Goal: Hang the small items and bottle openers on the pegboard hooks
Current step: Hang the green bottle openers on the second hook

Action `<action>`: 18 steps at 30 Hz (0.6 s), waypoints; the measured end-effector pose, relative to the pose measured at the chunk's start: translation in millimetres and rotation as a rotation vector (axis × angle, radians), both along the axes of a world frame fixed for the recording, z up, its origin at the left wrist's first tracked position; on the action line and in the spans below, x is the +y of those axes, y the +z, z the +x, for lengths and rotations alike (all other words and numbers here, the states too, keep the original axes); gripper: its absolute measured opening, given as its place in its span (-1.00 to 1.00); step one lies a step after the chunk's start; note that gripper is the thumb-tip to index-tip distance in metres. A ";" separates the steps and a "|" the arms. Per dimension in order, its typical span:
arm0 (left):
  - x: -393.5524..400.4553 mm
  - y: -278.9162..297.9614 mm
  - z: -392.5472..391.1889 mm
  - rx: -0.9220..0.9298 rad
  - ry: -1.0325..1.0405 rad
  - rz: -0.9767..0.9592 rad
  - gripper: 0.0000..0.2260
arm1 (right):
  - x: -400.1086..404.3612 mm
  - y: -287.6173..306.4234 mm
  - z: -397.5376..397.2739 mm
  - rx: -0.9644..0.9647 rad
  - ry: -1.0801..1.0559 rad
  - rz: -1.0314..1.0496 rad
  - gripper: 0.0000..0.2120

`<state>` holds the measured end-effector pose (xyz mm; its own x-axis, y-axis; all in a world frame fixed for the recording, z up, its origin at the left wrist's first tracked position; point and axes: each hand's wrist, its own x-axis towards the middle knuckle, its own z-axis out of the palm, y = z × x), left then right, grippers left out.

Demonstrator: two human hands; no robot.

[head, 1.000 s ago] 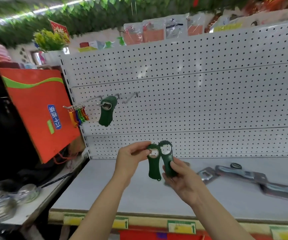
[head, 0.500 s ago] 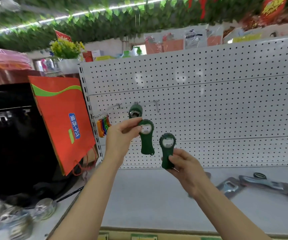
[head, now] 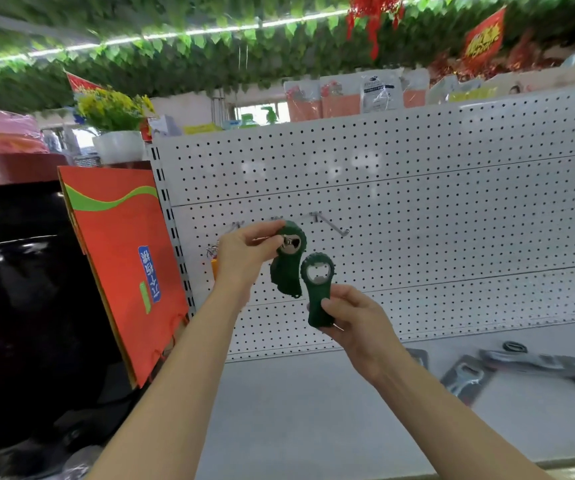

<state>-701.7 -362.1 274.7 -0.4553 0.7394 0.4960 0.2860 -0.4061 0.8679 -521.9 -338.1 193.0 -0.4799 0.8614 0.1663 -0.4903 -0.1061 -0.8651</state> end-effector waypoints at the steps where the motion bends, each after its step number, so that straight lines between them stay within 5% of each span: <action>1: -0.3 1.5 -0.7 -0.002 -0.005 0.008 -0.75 | 0.3 2.2 -0.4 -0.005 -0.002 0.008 -0.81; 13: 31.8 -1.5 -7.5 0.057 0.119 -0.060 -0.75 | 4.6 16.0 -15.2 -0.031 -0.063 0.022 -0.83; 18: 37.6 2.7 -10.7 0.224 0.227 -0.101 -0.78 | 7.1 17.1 -22.8 -0.060 -0.095 0.044 -0.79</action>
